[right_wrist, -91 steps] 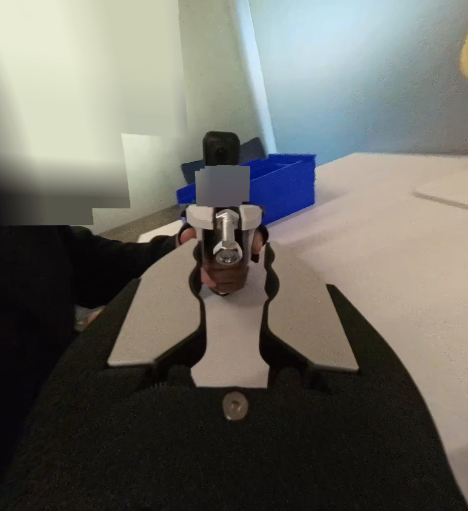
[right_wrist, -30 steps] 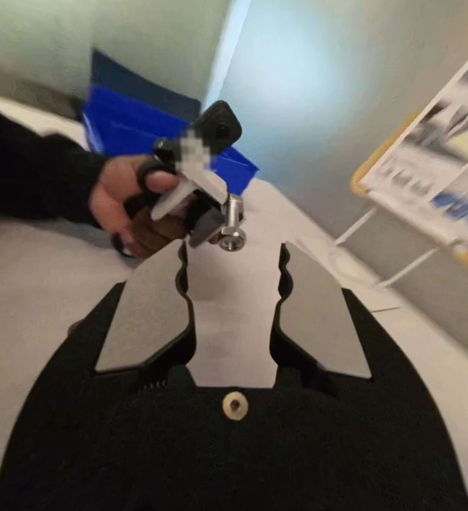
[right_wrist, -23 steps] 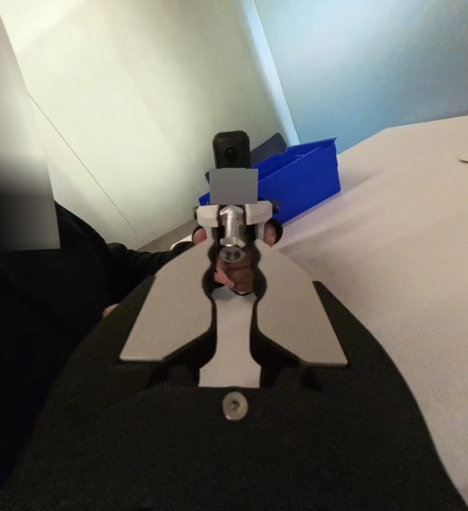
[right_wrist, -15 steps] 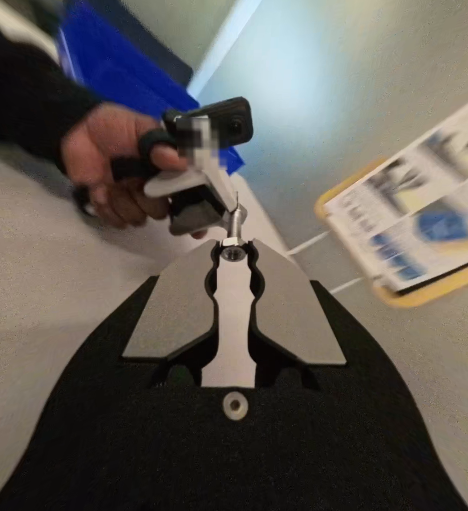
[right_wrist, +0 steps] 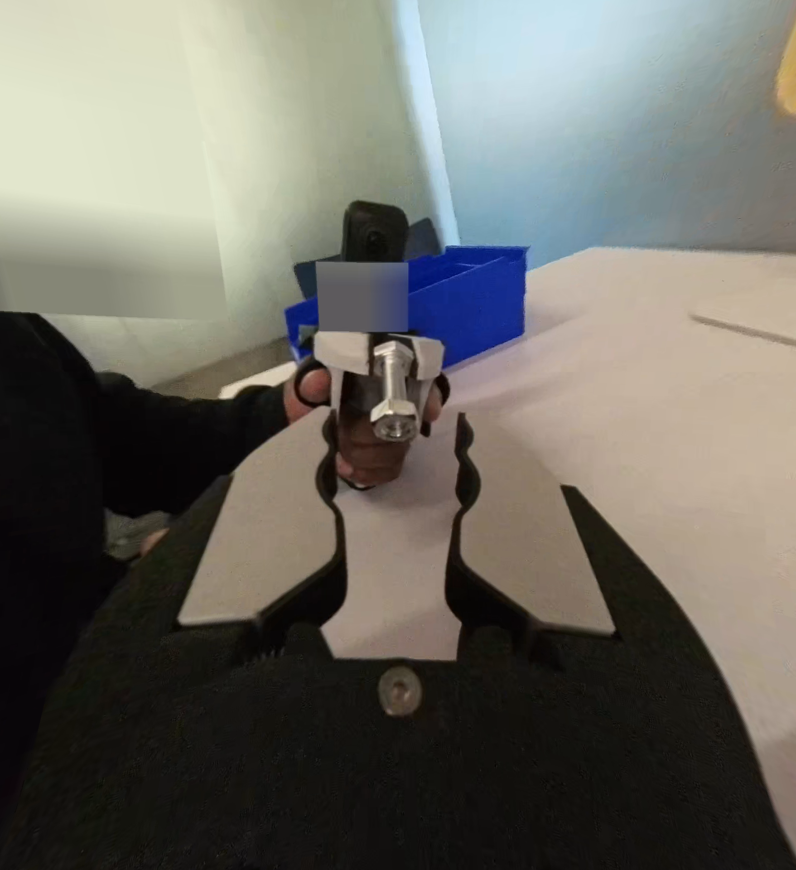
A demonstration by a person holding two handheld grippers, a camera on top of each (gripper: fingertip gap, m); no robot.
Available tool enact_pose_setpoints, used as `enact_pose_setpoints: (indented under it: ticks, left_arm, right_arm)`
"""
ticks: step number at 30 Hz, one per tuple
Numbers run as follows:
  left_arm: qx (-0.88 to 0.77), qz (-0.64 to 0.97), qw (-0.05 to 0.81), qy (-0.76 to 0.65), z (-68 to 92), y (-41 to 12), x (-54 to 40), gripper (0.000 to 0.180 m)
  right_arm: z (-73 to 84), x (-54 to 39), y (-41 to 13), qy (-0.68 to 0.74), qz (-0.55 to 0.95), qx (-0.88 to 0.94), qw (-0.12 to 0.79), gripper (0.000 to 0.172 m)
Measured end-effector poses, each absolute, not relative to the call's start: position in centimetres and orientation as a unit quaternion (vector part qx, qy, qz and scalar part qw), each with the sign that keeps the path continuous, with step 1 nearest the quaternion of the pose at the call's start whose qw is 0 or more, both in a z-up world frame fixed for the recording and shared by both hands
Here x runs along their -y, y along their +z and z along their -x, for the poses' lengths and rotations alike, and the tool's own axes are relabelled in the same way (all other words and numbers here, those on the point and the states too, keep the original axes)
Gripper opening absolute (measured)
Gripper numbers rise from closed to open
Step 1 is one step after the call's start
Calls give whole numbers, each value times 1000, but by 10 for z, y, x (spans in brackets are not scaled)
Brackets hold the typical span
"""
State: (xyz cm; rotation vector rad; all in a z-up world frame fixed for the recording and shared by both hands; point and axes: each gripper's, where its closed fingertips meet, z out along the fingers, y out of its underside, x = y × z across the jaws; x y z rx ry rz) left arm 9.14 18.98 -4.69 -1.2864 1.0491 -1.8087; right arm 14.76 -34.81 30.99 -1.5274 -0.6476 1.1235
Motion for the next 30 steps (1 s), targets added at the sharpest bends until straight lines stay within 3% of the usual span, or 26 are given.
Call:
enact_pose_setpoints:
  ticks: [2, 5, 8, 10, 12, 14, 17, 20, 25, 27, 30]
  left_arm:
    - [-415, 491, 338, -687, -93, -48, -186, 17]
    - [-405, 502, 321, -694, -93, -50, -188, 17]
    - [-377, 516, 280, -717, -95, -54, -188, 17]
    - [-359, 520, 254, -732, -97, -55, -187, 17]
    - [-352, 523, 247, -736, -98, -56, -188, 17]
    - [-350, 521, 255, -736, -97, -54, -189, 17]
    - [-345, 507, 280, -738, -92, -48, -194, 17]
    - [-364, 504, 310, -720, -89, -46, -196, 16]
    - [-395, 491, 333, -702, -90, -44, -189, 16]
    - [-406, 489, 332, -697, -92, -45, -186, 16]
    - [-397, 502, 315, -701, -93, -48, -188, 17]
  right_arm:
    - [-146, 352, 307, 494, 640, 273, 521, 20]
    - [-148, 349, 302, 367, 633, 342, 590, 19]
    - [-152, 347, 301, 73, 541, 475, 690, 19]
    - [-154, 347, 301, -106, 448, 532, 711, 19]
    - [-155, 348, 302, -150, 421, 541, 713, 20]
    - [-155, 347, 303, -95, 453, 524, 715, 21]
    - [-155, 344, 303, 69, 549, 461, 693, 53]
    - [-151, 347, 306, 295, 620, 367, 628, 59]
    - [-149, 353, 312, 508, 634, 258, 523, 47]
    - [-146, 355, 308, 505, 635, 269, 519, 23]
    - [-149, 350, 301, 383, 637, 333, 581, 17]
